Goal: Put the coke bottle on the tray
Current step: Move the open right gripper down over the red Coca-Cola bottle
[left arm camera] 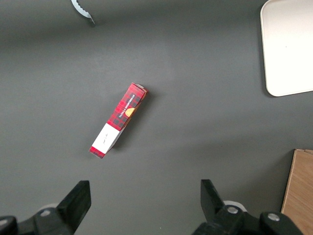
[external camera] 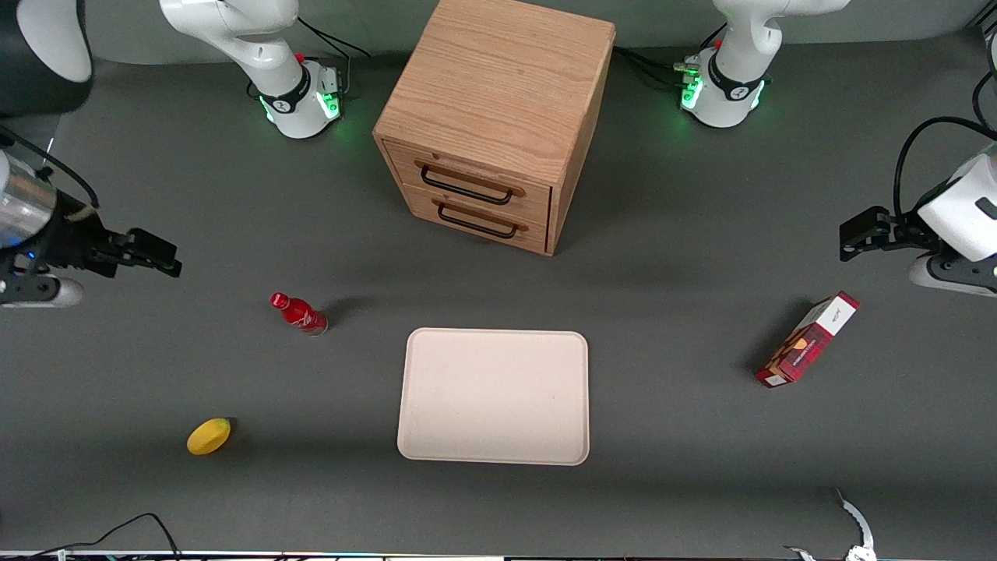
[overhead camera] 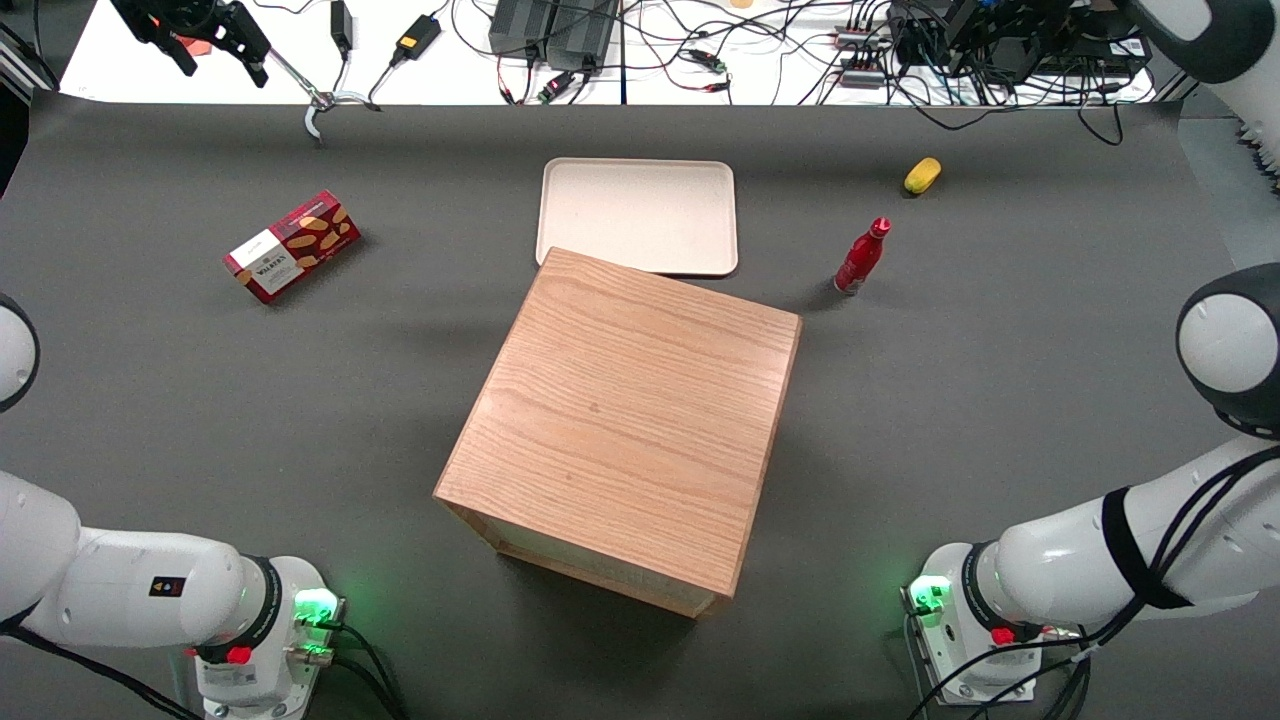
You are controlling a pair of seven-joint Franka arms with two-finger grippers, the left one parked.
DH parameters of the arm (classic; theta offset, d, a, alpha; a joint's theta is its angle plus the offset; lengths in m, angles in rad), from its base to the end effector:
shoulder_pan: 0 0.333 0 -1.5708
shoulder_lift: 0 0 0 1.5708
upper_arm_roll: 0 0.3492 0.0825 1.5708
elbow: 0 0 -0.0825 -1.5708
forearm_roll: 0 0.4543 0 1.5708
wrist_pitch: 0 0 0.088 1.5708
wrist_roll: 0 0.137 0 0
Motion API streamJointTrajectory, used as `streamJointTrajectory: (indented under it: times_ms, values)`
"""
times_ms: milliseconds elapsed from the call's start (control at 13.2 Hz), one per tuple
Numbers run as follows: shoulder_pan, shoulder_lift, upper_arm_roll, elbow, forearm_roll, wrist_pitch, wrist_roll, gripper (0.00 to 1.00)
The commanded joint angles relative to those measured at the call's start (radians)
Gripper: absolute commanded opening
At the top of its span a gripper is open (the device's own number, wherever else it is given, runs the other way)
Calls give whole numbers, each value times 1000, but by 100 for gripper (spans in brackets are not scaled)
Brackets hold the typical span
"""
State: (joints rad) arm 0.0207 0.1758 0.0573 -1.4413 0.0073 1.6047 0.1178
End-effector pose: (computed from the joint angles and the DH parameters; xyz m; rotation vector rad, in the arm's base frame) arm 0.6842 0.0513 0.5859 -3.1248 0.0639 0.0215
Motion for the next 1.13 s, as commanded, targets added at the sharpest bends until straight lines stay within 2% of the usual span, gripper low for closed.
streamJointTrajectory:
  times_ms: [0, 226, 679, 1057]
  values:
    - [10, 40, 7, -34, 13, 58, 8, 99]
    - [8, 25, 24, -195, 0, 183, 8, 96]
    - [8, 4, 41, -477, -1, 498, 8, 100]
    - [8, -10, 64, -594, -58, 598, 16, 100]
